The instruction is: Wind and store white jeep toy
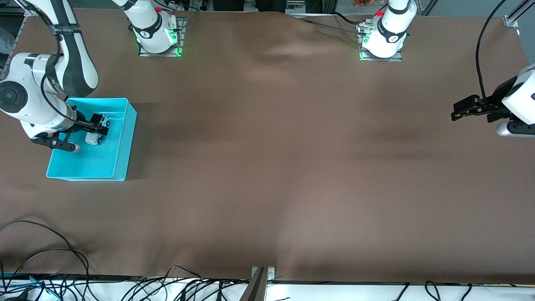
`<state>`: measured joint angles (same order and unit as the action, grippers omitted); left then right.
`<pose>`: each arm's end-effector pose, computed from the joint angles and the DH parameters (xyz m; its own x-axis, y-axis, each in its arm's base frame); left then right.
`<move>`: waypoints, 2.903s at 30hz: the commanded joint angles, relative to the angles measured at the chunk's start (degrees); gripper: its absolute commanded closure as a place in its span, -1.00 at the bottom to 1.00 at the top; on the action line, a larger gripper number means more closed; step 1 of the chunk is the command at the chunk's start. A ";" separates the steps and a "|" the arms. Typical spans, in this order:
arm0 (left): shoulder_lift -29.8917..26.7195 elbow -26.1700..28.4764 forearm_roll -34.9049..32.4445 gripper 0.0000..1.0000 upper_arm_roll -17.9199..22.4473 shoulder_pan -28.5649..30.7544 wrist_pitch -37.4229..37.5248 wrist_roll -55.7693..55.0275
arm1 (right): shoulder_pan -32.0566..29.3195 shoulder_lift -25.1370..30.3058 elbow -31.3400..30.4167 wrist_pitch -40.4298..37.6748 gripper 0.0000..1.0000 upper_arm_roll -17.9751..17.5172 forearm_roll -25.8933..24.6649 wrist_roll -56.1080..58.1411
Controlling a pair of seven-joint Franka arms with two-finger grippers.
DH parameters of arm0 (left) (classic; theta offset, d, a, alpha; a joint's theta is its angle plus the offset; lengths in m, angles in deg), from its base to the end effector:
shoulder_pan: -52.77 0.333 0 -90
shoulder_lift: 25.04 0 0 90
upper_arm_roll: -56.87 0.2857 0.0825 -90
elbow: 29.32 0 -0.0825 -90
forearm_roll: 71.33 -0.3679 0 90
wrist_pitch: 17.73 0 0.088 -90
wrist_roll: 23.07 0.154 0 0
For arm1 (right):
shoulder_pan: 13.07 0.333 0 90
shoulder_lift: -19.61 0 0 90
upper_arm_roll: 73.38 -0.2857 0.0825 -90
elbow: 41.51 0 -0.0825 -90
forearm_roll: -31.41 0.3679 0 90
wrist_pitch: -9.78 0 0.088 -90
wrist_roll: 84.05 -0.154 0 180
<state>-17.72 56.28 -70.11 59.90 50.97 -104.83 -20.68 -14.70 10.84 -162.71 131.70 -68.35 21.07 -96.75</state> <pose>0.5617 0.0073 0.5075 0.9947 -0.0212 -0.1005 -0.0194 -0.9996 0.0187 0.5212 -0.0764 0.2664 0.9650 -0.2377 -0.1106 -0.2159 -0.9598 0.1795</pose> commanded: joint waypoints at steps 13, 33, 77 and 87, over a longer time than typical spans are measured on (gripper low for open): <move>0.15 -0.78 0.89 -1.00 0.13 0.04 0.53 1.04 | -0.40 5.00 3.60 -6.86 -1.00 -4.23 0.24 -1.45; 0.15 -0.69 0.89 -1.00 -0.04 0.04 0.62 1.04 | -0.31 4.91 25.91 -27.78 -1.00 -4.50 15.70 -1.01; 0.24 -0.61 0.71 -1.00 -0.04 -0.13 0.62 1.13 | 1.45 1.57 34.19 -34.38 -1.00 -10.39 9.73 6.99; 0.24 -0.61 0.71 -1.00 -0.04 -0.13 0.62 1.13 | 0.48 1.48 34.28 -35.52 -1.00 -10.39 9.99 6.28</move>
<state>-17.67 56.28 -70.11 59.77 50.87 -104.83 -20.68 -13.79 13.03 -130.42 98.51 -78.44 31.30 -90.69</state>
